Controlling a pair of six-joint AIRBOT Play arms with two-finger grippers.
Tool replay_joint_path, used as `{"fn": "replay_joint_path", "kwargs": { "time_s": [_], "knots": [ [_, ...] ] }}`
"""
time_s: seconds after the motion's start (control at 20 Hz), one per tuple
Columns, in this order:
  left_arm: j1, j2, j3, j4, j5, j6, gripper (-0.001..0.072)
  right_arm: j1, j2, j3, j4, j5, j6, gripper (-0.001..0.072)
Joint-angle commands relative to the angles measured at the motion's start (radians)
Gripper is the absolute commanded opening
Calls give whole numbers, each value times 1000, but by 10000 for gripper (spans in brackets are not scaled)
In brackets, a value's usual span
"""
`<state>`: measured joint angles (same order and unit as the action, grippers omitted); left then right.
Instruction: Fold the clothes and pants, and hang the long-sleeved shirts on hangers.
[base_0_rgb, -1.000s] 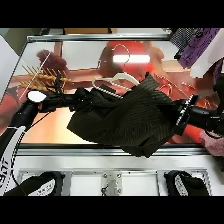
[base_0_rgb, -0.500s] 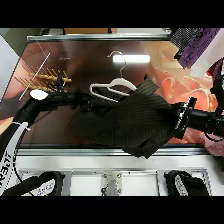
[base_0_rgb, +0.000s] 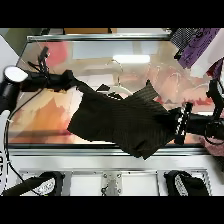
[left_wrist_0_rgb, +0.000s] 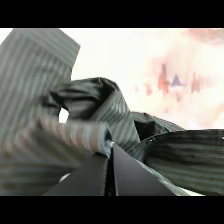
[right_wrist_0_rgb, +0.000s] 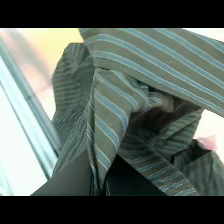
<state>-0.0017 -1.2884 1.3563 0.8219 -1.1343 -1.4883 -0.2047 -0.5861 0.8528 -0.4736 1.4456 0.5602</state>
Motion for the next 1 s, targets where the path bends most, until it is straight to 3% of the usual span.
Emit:
{"fn": "replay_joint_path", "kwargs": {
  "time_s": [0.0, 0.55, 0.95],
  "knots": [
    [0, -4, 154, 105, -82, -5, 13, 1, 1, 1, -6, 79, 17, 9],
    [-10, -210, 637, 208, -430, -5, 13, 0, 0, 1, 15, 278, 70, 8],
    [-117, -233, 591, 207, -398, 23, 14, 0, 0, 1, 227, 283, 69, 9]
  ]
}}
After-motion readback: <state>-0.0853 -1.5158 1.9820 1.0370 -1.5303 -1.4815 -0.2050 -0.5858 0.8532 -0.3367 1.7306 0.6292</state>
